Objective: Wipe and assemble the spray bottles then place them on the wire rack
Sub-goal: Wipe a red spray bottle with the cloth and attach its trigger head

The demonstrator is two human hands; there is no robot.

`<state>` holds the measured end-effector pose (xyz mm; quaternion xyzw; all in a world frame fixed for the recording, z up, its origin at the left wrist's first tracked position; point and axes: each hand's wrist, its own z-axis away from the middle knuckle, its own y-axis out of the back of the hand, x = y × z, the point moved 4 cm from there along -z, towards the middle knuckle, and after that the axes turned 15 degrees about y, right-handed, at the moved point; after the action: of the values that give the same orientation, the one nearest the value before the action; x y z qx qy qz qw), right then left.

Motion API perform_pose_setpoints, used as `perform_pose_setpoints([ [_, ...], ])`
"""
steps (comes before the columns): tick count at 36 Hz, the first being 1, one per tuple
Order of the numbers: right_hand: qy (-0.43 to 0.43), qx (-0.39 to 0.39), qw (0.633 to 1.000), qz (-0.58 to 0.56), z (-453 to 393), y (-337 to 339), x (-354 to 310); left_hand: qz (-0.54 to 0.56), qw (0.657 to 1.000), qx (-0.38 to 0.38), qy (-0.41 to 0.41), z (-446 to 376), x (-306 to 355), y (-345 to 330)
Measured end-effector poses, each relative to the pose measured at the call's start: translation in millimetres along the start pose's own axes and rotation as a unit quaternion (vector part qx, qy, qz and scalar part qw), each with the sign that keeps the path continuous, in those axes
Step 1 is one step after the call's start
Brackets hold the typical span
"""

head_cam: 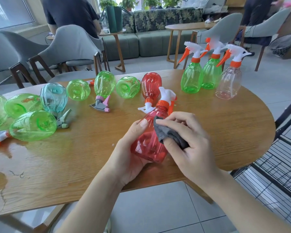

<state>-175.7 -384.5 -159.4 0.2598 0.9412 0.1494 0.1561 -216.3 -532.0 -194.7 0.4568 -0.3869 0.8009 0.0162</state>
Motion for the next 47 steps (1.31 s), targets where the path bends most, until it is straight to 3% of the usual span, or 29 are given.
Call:
perform_pose_setpoints([
  [7, -0.068, 0.015, 0.998, 0.008, 0.1, 4.0, 7.5, -0.021, 0.999, 0.039, 0.001, -2.7, -0.6, 1.0],
  [19, 0.131, -0.048, 0.989, 0.051, 6.3, -11.7, -20.1, 0.022, 0.999, -0.026, 0.035, -3.0, -4.5, -3.1],
  [24, 0.060, -0.025, 0.996, 0.060, -2.7, -0.7, -1.1, -0.015, 0.998, 0.051, 0.018, -10.3, -1.4, 4.7],
  [29, -0.021, 0.006, 0.999, 0.045, -1.7, 2.6, 4.3, -0.018, 0.998, 0.052, 0.016, -7.4, -3.4, 4.3],
  [33, 0.066, -0.024, 0.997, 0.042, 1.8, -4.0, -12.6, 0.021, 0.999, 0.040, 0.018, -3.5, -1.4, 0.9],
  [39, 0.192, -0.088, 0.975, 0.063, 7.1, -14.7, -24.2, 0.099, 0.993, -0.053, 0.041, 1.9, -1.4, -5.3],
  [43, 0.156, -0.047, 0.984, 0.073, -1.0, -6.4, -15.0, 0.078, 0.994, -0.068, 0.030, 0.1, 0.8, -7.7],
  [47, 0.031, 0.000, 0.997, 0.070, -7.3, 4.6, 4.6, 0.029, 0.999, -0.021, 0.000, -3.4, 0.8, -2.8],
])
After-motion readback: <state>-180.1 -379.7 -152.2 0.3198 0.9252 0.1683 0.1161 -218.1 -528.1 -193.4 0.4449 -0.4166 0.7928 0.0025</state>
